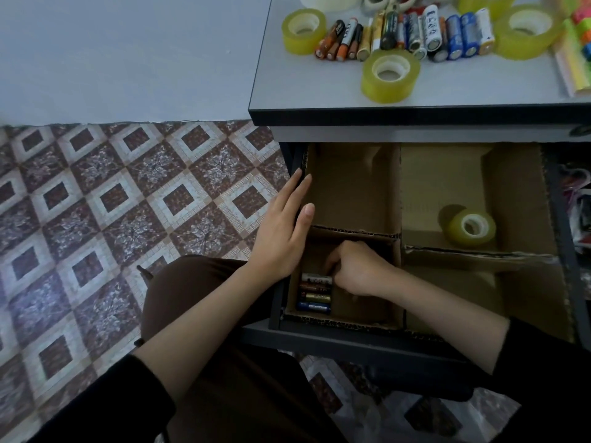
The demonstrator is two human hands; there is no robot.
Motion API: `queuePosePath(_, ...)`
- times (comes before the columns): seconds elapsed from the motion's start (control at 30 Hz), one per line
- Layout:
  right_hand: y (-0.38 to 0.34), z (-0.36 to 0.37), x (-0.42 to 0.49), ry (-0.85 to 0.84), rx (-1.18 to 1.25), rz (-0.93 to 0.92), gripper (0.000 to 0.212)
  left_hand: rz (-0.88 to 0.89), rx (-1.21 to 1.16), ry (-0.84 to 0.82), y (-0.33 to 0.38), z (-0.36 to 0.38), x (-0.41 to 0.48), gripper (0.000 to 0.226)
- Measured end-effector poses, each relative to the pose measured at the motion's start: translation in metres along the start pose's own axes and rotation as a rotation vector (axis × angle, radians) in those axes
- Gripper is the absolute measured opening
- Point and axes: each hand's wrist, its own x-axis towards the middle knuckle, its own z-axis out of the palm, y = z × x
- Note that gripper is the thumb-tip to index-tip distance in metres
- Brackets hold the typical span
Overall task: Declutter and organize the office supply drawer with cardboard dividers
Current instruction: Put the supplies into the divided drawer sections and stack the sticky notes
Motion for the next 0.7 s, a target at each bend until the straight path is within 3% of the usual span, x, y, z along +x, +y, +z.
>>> queuePosePath(0.43,0.003,0.009,-0.001,-0.002,0.056,0.048,0.045,-0.002,0.007,0.018,0.000,0.000,0.001,0.080)
queuePosePath(0.7,-0.001,0.005,-0.008,-0.031,0.035,0.054,0.047,-0.002,0.090,0.020,0.004,-0.002,0.000,0.056)
